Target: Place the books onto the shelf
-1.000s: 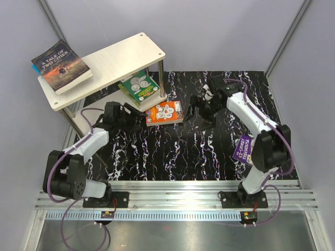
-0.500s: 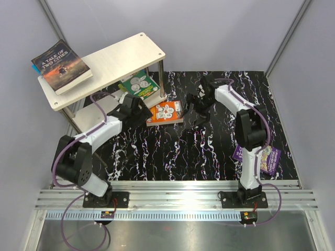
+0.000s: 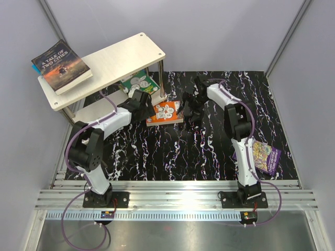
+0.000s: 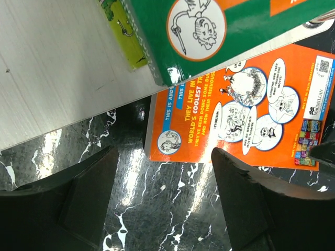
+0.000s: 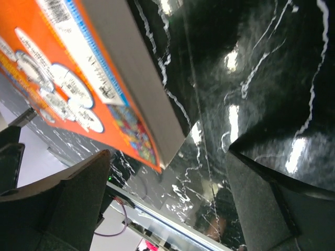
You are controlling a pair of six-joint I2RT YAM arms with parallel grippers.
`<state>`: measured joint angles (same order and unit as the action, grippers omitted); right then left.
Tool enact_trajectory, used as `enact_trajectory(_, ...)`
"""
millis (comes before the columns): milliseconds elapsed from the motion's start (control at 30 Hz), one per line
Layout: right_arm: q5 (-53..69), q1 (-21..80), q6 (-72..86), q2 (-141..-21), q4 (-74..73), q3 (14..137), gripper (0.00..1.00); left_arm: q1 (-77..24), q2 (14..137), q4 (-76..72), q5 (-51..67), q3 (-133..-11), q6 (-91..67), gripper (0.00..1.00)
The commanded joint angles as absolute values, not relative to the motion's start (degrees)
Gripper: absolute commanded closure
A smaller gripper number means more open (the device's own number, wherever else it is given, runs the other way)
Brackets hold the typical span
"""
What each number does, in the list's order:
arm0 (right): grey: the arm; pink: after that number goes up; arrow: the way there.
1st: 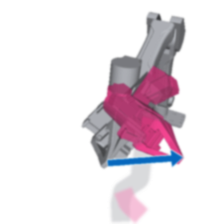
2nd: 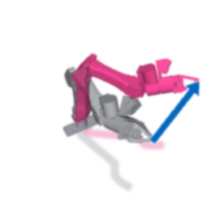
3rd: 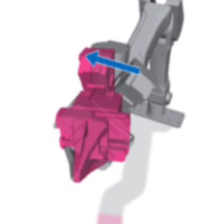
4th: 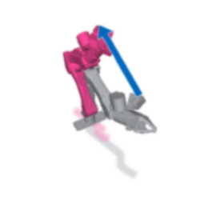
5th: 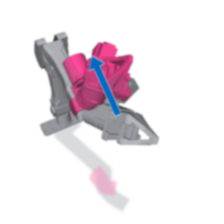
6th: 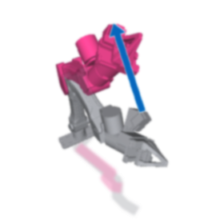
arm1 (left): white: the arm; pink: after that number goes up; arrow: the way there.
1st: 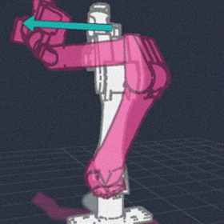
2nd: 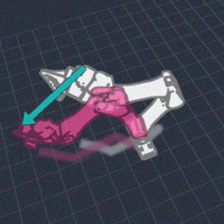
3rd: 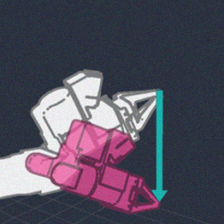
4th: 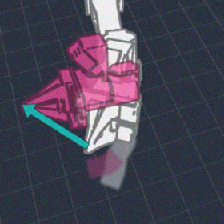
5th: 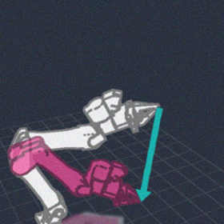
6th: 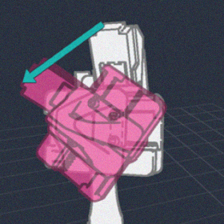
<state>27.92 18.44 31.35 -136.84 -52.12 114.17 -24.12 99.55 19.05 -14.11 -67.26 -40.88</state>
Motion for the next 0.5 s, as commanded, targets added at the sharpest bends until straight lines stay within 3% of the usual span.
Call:
enact_trajectory(0, 27.51, 17.93, 32.69, -138.42, -49.49, 116.02, 0.03, -24.34, 98.35, 17.67, -16.00, -67.85, -38.58, 0.23)
enact_trajectory(267, 30.67, 18.11, 35.95, -138.34, -42.02, 111.97, 0.20, -25.84, 98.61, 15.91, -15.56, -63.90, -39.02, 0.23)
enact_trajectory(400, 30.68, 18.28, 34.99, -139.30, -43.06, 113.55, 0.40, -27.33, 101.77, 15.21, -16.61, -65.04, -39.02, 0.23)
enact_trajectory(467, 30.50, 18.19, 34.54, -139.39, -43.59, 113.56, 0.44, -27.69, 103.70, 14.68, -16.44, -65.74, -39.29, 0.23)
